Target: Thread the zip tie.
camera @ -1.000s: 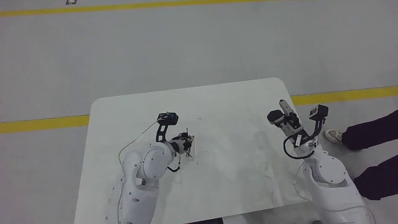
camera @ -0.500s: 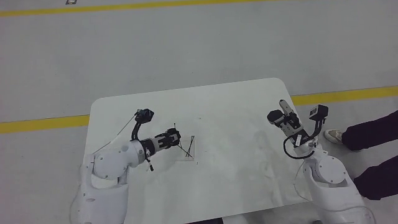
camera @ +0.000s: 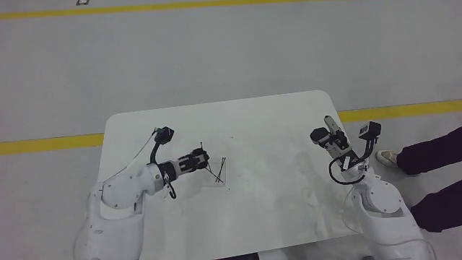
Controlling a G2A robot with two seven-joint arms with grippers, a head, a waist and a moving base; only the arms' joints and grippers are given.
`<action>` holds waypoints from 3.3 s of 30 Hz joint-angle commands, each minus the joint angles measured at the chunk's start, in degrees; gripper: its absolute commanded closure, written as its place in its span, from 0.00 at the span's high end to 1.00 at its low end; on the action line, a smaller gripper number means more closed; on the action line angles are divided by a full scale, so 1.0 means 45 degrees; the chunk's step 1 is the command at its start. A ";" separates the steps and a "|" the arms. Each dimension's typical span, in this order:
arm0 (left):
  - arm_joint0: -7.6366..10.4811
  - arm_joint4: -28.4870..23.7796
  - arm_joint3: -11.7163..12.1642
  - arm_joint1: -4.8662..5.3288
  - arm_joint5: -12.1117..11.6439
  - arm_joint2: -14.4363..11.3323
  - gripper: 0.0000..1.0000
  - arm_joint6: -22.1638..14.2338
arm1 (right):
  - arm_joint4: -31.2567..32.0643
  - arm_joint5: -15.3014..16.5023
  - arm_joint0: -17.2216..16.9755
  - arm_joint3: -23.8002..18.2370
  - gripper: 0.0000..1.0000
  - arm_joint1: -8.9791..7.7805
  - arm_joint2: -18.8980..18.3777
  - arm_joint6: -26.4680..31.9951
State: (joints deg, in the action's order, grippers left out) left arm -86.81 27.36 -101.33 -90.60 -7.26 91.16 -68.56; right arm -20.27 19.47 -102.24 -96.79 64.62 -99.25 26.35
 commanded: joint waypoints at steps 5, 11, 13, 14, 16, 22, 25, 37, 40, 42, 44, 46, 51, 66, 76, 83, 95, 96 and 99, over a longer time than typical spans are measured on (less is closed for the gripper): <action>0.0112 -0.3015 0.0705 0.0363 -0.0783 0.1041 0.00 -0.1044 | 0.0000 0.0002 0.0000 0.0000 1.00 0.0000 0.0000 0.0006; 0.0281 -0.3555 0.1359 0.0618 -0.1304 0.1122 0.00 -0.1048 | 0.0000 0.0002 0.0000 0.0000 1.00 0.0000 0.0000 0.0006; 0.0281 -0.3555 0.1359 0.0618 -0.1304 0.1122 0.00 -0.1048 | 0.0000 0.0002 0.0000 0.0000 1.00 0.0000 0.0000 0.0006; 0.0281 -0.3555 0.1359 0.0618 -0.1304 0.1122 0.00 -0.1048 | 0.0000 0.0002 0.0000 0.0000 1.00 0.0000 0.0000 0.0006; 0.0281 -0.3555 0.1359 0.0618 -0.1304 0.1122 0.00 -0.1048 | 0.0000 0.0002 0.0000 0.0000 1.00 0.0000 0.0000 0.0006; 0.0281 -0.3555 0.1359 0.0618 -0.1304 0.1122 0.00 -0.1048 | 0.0000 0.0002 0.0000 0.0000 1.00 0.0000 0.0000 0.0006; 0.0281 -0.3555 0.1359 0.0618 -0.1304 0.1122 0.00 -0.1048 | 0.0000 0.0002 0.0000 0.0000 1.00 0.0000 0.0000 0.0006; 0.0281 -0.3555 0.1359 0.0618 -0.1304 0.1122 0.00 -0.1048 | 0.0000 0.0002 0.0000 0.0000 1.00 0.0000 0.0000 0.0006; 0.0281 -0.3555 0.1359 0.0618 -0.1304 0.1122 0.00 -0.1048 | 0.0000 0.0002 0.0000 0.0000 1.00 0.0000 0.0000 0.0006; 0.0281 -0.3555 0.1359 0.0618 -0.1304 0.1122 0.00 -0.1048 | 0.0000 0.0002 0.0000 0.0000 1.00 0.0000 0.0000 0.0006; 0.0281 -0.3555 0.1359 0.0618 -0.1304 0.1122 0.00 -0.1048 | 0.0000 0.0002 0.0000 0.0000 1.00 0.0000 0.0000 0.0006; 0.0219 -0.3562 0.1355 0.0663 -0.1275 0.0996 0.00 -0.0703 | 0.0000 0.0002 0.0000 0.0000 1.00 0.0000 0.0000 0.0006; -0.0075 -0.3544 0.1188 0.0906 -0.1565 0.1224 0.00 -0.0161 | 0.0000 0.0002 0.0000 0.0000 1.00 0.0000 0.0000 0.0006; -0.0227 -0.2981 0.1332 0.1470 -0.2266 0.1734 0.00 0.0715 | 0.0000 0.0002 0.0000 0.0000 1.00 0.0000 0.0000 0.0006; -0.0227 -0.2981 0.1332 0.1470 -0.2266 0.1734 0.00 0.0715 | 0.2794 0.0002 0.0181 -0.1108 1.00 -0.0060 0.0542 0.0896; -0.0227 -0.2981 0.1332 0.1470 -0.2266 0.1734 0.00 0.0715 | 0.5414 0.0002 0.0263 -0.1516 1.00 -0.0151 0.1281 0.1974; -0.0266 -0.2723 0.1331 0.1531 -0.2169 0.1473 0.00 0.0960 | 0.5779 0.0002 0.0317 -0.1463 1.00 -0.0166 0.1485 0.1826; -0.0270 -0.2563 0.1273 0.1572 -0.2188 0.1393 0.00 0.0902 | 0.5779 0.0002 0.0317 -0.1463 1.00 -0.0166 0.1485 0.1826; -0.0340 -0.1352 0.0887 0.1731 -0.2357 0.1091 0.00 0.0689 | 0.5779 0.0002 0.0317 -0.1463 1.00 -0.0166 0.1485 0.1826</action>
State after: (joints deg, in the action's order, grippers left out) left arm -88.20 18.77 -96.64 -83.07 -17.64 96.58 -65.30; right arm 5.73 19.48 -100.81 -103.37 63.87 -92.56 34.57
